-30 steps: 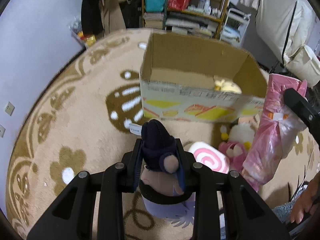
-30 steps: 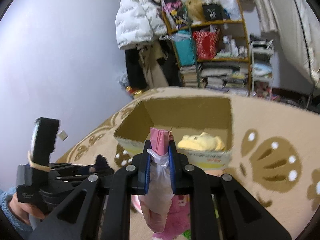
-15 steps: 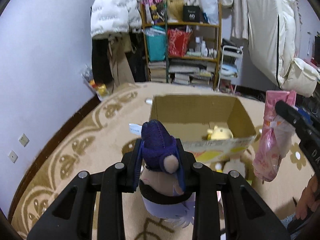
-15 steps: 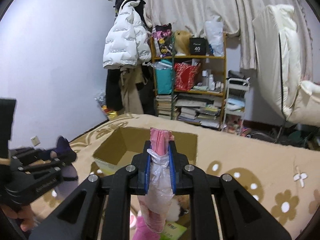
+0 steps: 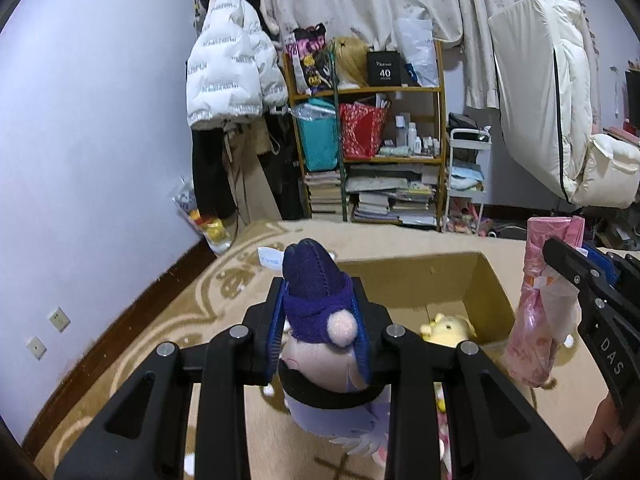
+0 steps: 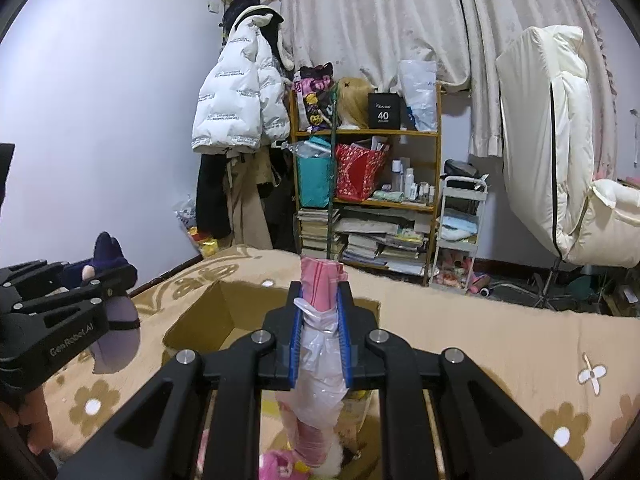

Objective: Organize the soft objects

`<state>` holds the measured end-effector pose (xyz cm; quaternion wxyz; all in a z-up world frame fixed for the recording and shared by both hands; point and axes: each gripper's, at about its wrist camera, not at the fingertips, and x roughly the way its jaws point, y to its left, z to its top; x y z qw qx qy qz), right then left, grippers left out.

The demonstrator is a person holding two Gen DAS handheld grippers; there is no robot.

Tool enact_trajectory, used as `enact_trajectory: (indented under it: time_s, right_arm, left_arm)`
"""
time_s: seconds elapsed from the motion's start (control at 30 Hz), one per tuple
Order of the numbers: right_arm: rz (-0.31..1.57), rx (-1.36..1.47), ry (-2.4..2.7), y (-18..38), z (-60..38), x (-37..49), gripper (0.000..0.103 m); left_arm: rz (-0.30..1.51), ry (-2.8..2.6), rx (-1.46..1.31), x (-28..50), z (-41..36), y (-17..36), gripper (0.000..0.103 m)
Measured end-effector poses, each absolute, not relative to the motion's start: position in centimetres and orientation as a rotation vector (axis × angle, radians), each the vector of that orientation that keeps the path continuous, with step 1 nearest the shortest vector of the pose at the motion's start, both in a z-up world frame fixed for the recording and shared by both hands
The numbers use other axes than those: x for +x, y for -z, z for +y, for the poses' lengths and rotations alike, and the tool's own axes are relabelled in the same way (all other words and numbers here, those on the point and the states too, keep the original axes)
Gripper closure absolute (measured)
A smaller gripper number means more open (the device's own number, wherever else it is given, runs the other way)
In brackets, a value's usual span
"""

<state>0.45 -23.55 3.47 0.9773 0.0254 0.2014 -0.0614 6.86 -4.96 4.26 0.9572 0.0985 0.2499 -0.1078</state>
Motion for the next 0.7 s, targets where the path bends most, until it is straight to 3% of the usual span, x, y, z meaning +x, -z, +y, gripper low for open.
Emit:
enact_trajectory:
  time_s: [0.7]
  right_arm:
    - [0.366,0.111,0.073,-4.4,-26.2,6.7,0.086]
  left_arm:
    - [0.457,0.250,0.193,11.5,-7.4,-4.4,0.075]
